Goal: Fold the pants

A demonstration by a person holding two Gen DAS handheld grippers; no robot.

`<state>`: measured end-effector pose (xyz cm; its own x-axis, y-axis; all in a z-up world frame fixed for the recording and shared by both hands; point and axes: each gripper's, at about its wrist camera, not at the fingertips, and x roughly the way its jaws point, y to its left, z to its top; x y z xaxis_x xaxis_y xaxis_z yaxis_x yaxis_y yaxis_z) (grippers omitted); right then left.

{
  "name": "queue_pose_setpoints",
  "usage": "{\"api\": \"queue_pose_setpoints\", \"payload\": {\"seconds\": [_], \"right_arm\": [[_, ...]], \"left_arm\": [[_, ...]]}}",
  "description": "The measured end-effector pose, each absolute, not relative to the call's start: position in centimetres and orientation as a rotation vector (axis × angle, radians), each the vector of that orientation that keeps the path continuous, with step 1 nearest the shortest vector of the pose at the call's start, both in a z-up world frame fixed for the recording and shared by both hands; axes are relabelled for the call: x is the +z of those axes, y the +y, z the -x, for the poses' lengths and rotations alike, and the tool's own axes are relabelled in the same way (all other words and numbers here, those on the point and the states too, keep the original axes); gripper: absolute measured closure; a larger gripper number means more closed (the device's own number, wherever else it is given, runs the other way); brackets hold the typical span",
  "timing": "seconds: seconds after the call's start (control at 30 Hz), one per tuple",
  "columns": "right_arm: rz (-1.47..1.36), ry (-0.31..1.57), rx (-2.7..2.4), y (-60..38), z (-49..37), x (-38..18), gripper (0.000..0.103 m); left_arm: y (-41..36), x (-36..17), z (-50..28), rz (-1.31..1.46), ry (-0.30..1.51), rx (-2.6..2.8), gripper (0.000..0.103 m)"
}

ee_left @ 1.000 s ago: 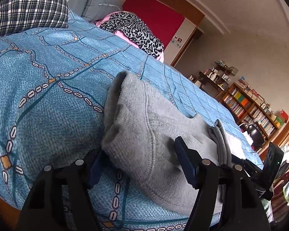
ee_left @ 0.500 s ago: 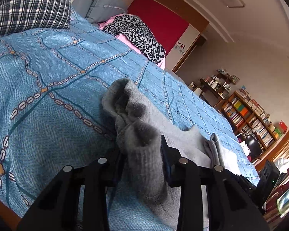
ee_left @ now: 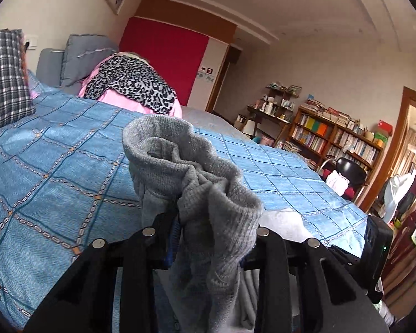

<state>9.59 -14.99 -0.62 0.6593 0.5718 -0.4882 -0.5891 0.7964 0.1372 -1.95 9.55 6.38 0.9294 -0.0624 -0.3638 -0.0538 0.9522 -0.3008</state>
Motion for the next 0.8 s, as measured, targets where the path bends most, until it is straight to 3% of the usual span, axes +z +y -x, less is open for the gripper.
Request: {"api": "queue_pose_setpoints", "payload": {"seconds": [0.43,0.8], "right_arm": [[-0.181,0.543,0.537,-24.2,-10.8,-1.7,0.021],[-0.275,0.534,0.439,-30.2,-10.1,-3.3,0.021]], "left_arm": [[-3.7,6.9,-3.5,0.090,0.462,-0.203,0.072],[-15.2,4.0,-7.1,-0.143,0.509,-0.289,0.072]]}}
